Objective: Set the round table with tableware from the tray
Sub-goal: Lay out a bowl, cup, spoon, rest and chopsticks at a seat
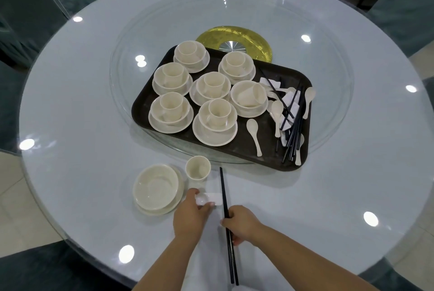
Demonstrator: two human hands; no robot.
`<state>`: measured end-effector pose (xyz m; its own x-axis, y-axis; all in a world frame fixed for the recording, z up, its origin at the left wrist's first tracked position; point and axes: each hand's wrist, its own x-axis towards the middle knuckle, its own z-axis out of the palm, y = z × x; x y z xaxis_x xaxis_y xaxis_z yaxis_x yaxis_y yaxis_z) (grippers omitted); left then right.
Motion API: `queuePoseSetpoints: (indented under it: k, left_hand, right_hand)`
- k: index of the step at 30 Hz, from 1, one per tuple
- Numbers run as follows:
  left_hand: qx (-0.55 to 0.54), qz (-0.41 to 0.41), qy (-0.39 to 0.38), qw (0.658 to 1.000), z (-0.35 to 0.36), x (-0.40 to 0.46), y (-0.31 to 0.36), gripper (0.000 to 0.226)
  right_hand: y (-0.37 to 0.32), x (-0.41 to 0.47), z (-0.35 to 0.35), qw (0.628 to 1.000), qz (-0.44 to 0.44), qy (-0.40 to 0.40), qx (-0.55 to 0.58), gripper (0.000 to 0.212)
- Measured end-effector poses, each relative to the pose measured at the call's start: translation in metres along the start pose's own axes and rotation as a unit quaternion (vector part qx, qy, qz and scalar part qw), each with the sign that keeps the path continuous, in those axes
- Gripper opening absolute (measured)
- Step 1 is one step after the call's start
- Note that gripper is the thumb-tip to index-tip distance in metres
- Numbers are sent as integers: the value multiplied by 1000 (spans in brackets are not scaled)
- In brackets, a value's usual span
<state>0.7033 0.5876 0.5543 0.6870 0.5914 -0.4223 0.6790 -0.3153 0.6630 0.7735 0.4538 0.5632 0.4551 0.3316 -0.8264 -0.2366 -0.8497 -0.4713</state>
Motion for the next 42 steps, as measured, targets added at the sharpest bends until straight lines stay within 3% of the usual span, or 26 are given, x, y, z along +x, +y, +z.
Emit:
queuePoseSetpoints:
  k: [20, 34, 42]
  left_hand:
    - [-40, 1, -2, 999, 2, 6, 0, 29]
    - [-55, -2, -30, 998, 4, 3, -7, 43]
    - [-56, -26, -47, 997, 2, 0, -4, 56]
  right_hand:
    - [-1, 11, 4, 998, -18, 36, -37, 15]
    - [-2, 5, 4, 989, -64, 55, -124, 22]
    - [-2, 1, 5, 987, -70, 60, -130, 14]
